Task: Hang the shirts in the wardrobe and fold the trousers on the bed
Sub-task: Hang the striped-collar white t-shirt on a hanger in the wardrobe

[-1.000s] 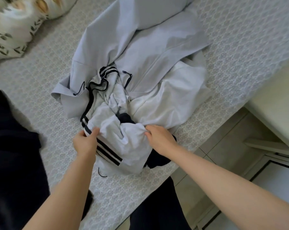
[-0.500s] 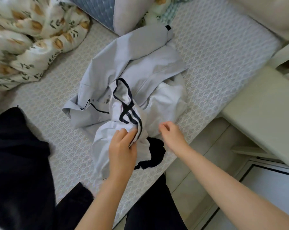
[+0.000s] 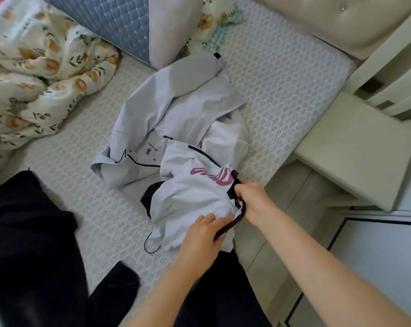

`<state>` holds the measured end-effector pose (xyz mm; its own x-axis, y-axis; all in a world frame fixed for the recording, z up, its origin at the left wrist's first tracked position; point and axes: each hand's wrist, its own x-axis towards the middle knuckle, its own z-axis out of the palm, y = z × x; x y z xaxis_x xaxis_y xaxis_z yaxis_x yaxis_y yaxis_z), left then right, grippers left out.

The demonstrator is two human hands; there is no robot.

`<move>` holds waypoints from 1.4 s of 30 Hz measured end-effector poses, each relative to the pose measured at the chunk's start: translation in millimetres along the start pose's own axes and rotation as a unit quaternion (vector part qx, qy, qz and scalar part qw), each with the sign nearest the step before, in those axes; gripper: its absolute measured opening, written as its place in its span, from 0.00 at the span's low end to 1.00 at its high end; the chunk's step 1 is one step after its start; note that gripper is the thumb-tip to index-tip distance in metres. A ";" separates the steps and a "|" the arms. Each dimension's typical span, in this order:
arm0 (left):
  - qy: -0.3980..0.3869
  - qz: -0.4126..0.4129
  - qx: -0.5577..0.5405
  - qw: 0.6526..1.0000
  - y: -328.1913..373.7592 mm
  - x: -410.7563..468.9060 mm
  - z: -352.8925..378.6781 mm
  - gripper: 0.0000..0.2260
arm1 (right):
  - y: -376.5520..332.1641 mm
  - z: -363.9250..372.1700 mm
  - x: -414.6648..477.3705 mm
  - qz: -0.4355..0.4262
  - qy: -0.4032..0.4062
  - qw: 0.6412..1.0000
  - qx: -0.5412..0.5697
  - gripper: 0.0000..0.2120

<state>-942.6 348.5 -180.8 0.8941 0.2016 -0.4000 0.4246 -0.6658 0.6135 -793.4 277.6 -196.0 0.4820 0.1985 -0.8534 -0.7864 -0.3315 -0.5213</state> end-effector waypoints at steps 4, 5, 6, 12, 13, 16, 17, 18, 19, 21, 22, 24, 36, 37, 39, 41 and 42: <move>-0.078 -0.105 -0.221 0.967 -4.7 -8.4 -13.3 0.13 | 5.0 -0.4 -22.8 -0.043 -0.007 0.999 0.004 0.24; -0.070 -0.119 -0.240 0.961 -7.6 -9.9 -21.1 0.11 | 6.7 -0.2 -28.5 -0.063 -0.009 0.998 -0.010 0.25; -0.053 -0.130 -0.247 0.959 -11.1 -11.0 -30.1 0.10 | 7.4 -0.1 -34.9 -0.085 -0.010 0.996 -0.027 0.26; 0.044 -0.110 -0.254 0.960 -17.0 -7.3 -98.9 0.16 | 7.9 -1.1 -100.8 -0.184 -0.062 0.965 -0.176 0.26; 0.049 -0.083 -0.240 0.966 -13.1 -5.9 -108.0 0.16 | 7.9 -2.0 -112.7 -0.201 -0.071 0.957 -0.197 0.25; 0.042 -0.005 -0.220 0.974 7.8 -7.2 -122.9 0.18 | 10.4 -4.7 -150.2 -0.236 -0.086 0.939 -0.236 0.25; 0.026 0.019 -0.224 0.974 16.1 -9.0 -123.8 0.19 | 12.3 -5.4 -162.7 -0.241 -0.087 0.935 -0.244 0.25; 0.005 0.040 -0.228 0.973 24.6 -11.1 -123.7 0.20 | 14.4 -6.6 -174.9 -0.247 -0.090 0.932 -0.250 0.25; -0.022 0.060 -0.230 0.971 32.6 -13.5 -122.9 0.20 | 16.7 -7.9 -187.2 -0.254 -0.094 0.928 -0.255 0.25; -0.095 0.102 -0.233 0.962 48.1 -17.1 -119.7 0.19 | 21.6 -11.6 -210.3 -0.272 -0.091 0.922 -0.259 0.25; -0.140 0.125 -0.226 0.956 55.2 -18.6 -118.0 0.17 | 24.7 -15.1 -220.5 -0.277 -0.082 0.923 -0.256 0.24; -0.215 0.167 -0.193 0.943 67.4 -23.3 -111.0 0.18 | 32.9 -24.1 -239.1 -0.279 -0.062 0.930 -0.232 0.22; -0.379 0.210 -0.093 0.897 132.3 -69.1 -40.9 0.30 | 91.4 -111.2 -324.2 -0.306 0.156 0.926 -0.160 0.16; -0.377 0.221 -0.085 0.895 138.7 -74.8 -33.8 0.30 | 99.4 -121.9 -334.0 -0.293 0.158 0.931 -0.151 0.17; -0.377 0.253 -0.065 0.888 152.8 -86.2 -20.0 0.30 | 117.8 -143.9 -354.5 -0.265 0.155 0.941 -0.142 0.19; -0.367 0.282 -0.042 0.886 167.1 -100.6 -8.1 0.25 | 138.9 -163.7 -376.0 -0.234 0.151 0.950 -0.140 0.18; -0.354 0.296 -0.037 0.887 173.8 -109.2 -3.1 0.19 | 149.8 -172.2 -386.3 -0.218 0.149 0.955 -0.134 0.17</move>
<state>-966.1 213.0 -28.4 0.6614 -0.6858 -0.3039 -0.0573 -0.4501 0.8911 -1030.9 -7.5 56.3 0.8612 0.1140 -0.4953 -0.3775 -0.5091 -0.7735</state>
